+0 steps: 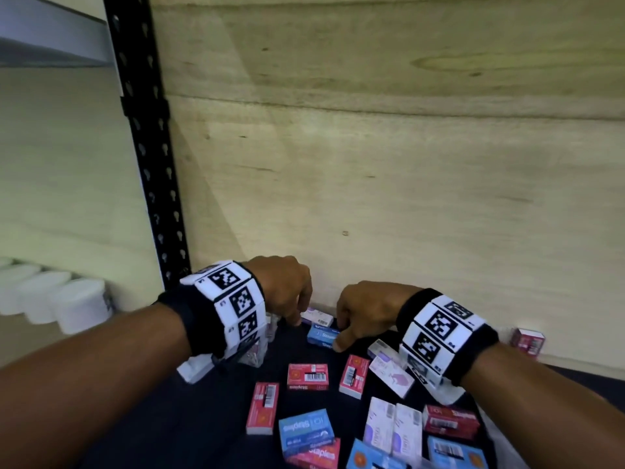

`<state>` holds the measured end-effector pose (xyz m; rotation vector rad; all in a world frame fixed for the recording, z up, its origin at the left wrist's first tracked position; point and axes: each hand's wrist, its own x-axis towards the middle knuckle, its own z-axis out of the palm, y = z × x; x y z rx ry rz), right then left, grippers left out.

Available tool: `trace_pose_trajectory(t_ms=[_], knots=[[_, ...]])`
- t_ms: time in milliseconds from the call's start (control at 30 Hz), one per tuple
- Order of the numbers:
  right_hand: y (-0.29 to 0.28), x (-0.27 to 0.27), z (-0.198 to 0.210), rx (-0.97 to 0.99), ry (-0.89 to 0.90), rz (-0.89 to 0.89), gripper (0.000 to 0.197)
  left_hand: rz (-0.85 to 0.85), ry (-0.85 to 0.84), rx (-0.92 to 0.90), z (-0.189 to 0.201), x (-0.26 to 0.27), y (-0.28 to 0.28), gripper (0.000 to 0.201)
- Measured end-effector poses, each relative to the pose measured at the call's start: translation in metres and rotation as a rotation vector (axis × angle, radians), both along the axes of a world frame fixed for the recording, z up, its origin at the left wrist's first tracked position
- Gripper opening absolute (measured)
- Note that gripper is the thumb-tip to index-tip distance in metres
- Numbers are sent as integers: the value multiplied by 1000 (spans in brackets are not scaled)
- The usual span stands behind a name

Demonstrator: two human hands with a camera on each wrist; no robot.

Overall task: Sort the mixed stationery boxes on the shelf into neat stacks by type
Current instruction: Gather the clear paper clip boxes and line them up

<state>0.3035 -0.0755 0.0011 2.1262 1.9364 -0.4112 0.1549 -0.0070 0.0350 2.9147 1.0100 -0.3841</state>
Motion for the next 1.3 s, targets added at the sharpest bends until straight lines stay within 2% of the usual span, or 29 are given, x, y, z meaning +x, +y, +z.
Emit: trace_pose_trajectory(t_ms=[167, 367, 633, 967, 1300], knots=[[7, -3, -5, -22, -34, 24, 47, -16, 65, 17, 0, 9, 13, 30], [-2, 19, 1, -18, -52, -3, 43, -76, 133, 68, -5, 26, 15, 42], [-25, 55, 12, -2, 14, -75, 40, -212, 232, 115, -18, 45, 15, 54], [-51, 71, 16, 49, 47, -139, 34, -247, 280, 174, -29, 52, 7, 38], [-113, 101, 32, 67, -4, -332, 31, -259, 209, 146, 5, 54, -28, 32]])
